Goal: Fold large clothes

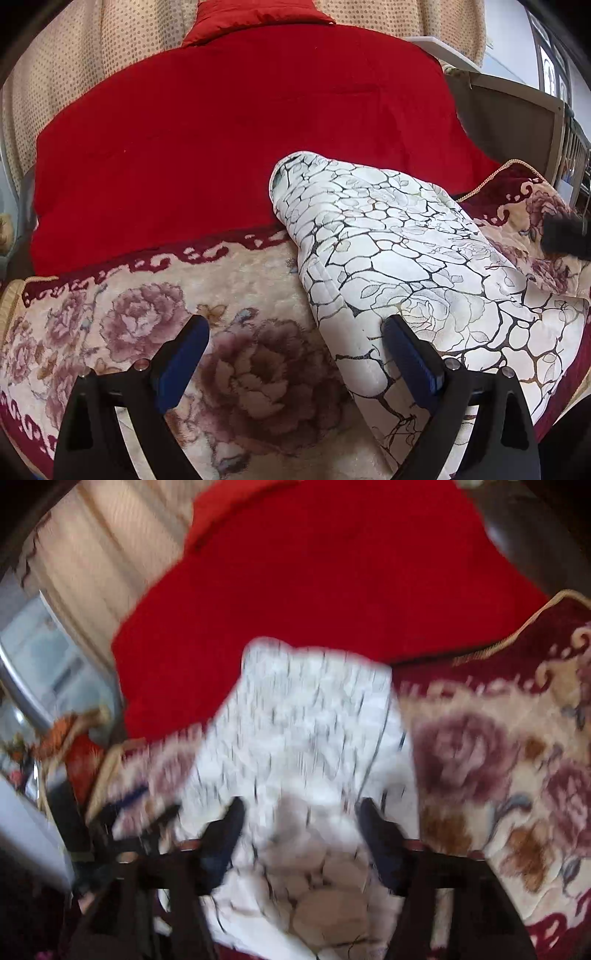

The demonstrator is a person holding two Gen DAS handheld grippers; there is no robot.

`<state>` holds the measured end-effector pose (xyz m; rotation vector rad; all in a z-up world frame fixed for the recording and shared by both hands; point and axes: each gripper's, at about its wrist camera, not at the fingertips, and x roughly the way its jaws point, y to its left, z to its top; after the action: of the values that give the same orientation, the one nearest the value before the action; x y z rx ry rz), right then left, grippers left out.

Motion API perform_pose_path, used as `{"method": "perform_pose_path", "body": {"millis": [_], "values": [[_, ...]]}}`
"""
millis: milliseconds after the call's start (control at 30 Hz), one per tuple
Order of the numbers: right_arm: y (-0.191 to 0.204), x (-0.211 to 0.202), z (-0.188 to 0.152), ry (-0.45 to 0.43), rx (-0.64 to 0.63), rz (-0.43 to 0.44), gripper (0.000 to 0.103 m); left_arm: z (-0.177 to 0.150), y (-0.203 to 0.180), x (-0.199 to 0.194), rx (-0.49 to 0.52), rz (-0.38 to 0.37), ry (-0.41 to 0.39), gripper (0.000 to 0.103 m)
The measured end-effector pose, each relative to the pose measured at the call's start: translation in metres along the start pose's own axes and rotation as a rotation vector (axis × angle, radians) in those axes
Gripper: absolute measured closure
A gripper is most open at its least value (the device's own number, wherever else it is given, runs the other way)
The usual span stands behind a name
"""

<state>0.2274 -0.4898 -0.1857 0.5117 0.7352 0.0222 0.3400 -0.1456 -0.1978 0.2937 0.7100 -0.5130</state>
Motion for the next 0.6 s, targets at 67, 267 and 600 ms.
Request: {"method": "perform_pose_path", "body": {"millis": [67,267,600], "values": [[-0.003,-0.006,0.008,-0.057,0.035,0.012,0.023,0.001,-0.003,-0.003,0.012,0.011,-0.012,0.008],[-0.031,0.007,0.016,-0.06,0.154,0.05,0.023,0.007,-0.006,-0.005,0.026,0.011,-0.042,0.008],[-0.058,0.012,0.001,-0.063,0.226,0.133,0.023,0.017,-0.012,-0.002,0.016,0.009,-0.033,0.008]]}}
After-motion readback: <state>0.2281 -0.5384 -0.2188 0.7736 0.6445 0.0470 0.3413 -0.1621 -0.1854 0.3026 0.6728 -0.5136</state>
